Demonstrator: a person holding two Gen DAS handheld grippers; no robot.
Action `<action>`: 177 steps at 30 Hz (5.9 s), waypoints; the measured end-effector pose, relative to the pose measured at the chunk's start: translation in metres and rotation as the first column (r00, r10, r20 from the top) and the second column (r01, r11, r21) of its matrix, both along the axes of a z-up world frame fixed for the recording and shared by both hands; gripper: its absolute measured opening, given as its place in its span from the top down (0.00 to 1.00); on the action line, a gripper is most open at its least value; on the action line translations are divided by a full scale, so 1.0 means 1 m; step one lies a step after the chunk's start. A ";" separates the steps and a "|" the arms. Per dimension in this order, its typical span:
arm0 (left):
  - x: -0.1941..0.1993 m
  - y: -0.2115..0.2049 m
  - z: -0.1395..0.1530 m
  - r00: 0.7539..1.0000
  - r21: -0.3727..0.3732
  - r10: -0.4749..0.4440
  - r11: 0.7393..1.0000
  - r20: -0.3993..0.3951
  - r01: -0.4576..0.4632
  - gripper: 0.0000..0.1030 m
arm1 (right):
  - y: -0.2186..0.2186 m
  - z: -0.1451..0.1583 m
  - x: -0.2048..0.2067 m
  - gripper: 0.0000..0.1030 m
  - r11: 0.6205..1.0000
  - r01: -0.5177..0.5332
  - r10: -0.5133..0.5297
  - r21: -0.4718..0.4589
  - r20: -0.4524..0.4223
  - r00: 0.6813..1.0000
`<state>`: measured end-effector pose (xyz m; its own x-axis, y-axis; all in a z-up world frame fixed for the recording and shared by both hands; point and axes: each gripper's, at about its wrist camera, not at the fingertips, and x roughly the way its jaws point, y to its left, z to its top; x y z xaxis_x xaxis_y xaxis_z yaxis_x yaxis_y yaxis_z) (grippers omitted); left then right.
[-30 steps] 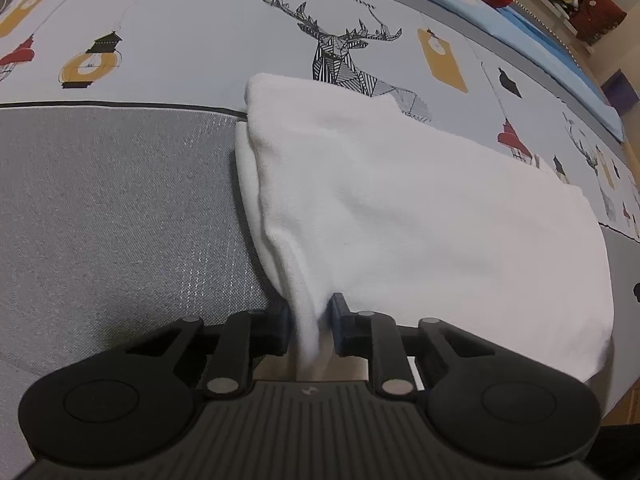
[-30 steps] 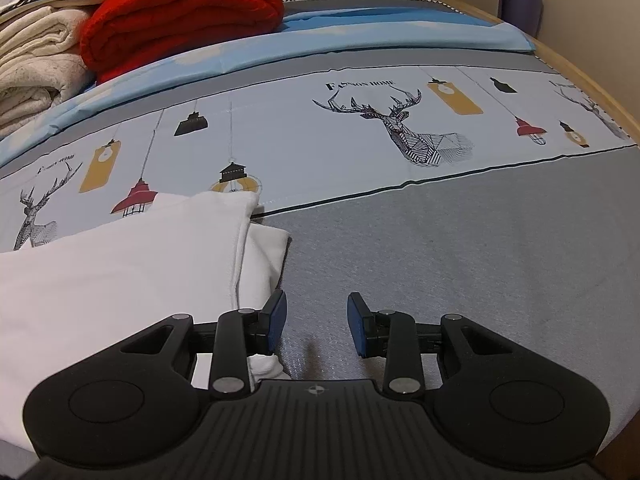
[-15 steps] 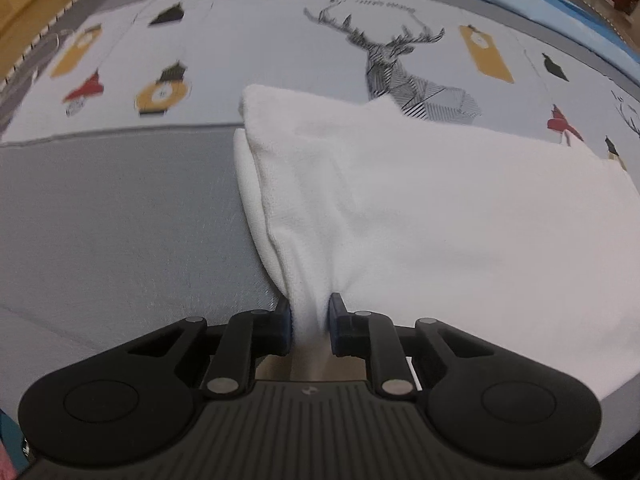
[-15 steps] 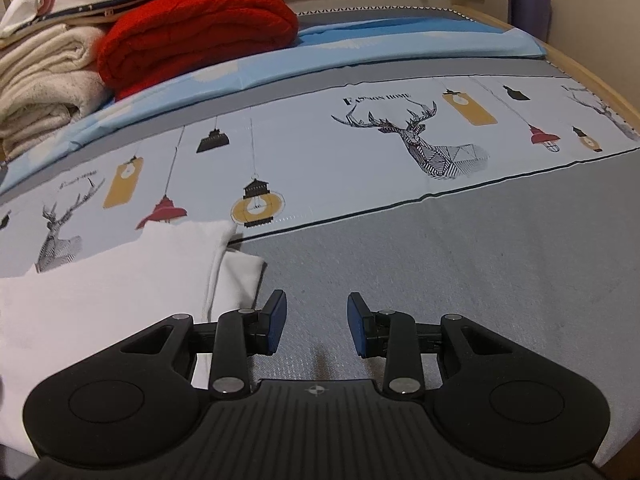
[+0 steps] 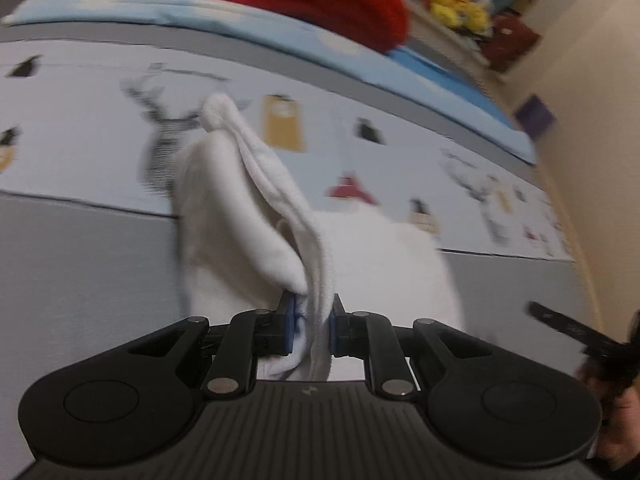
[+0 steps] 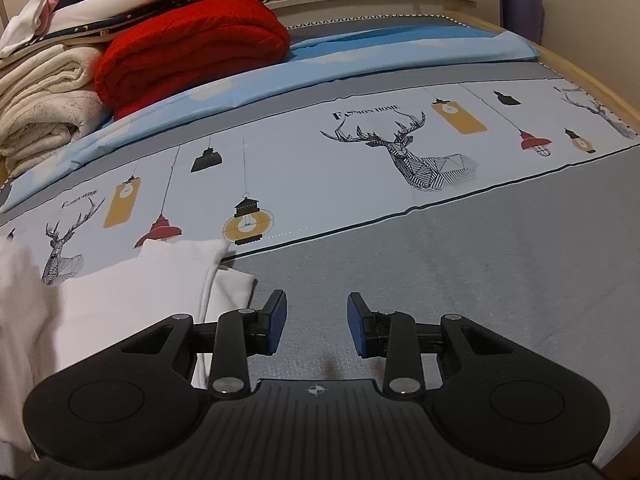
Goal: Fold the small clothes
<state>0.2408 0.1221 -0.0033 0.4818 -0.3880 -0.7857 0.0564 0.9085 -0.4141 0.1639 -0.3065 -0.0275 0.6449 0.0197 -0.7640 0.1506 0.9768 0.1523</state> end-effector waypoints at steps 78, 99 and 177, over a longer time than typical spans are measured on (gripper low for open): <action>-0.020 -0.104 -0.052 0.935 0.202 -0.345 0.913 -0.084 0.355 0.53 | 0.035 -0.045 0.022 0.70 0.968 -0.240 0.252 0.079 -0.245 0.936; -0.003 -0.106 -0.062 0.945 0.280 -0.319 0.902 -0.079 0.328 0.40 | 0.034 -0.052 0.062 0.58 0.986 -0.089 0.116 0.142 -0.192 0.975; -0.193 -0.066 0.072 0.906 0.359 0.021 0.914 0.424 -0.189 0.00 | 0.072 0.085 -0.131 0.43 0.981 -0.172 0.191 -0.087 0.299 0.935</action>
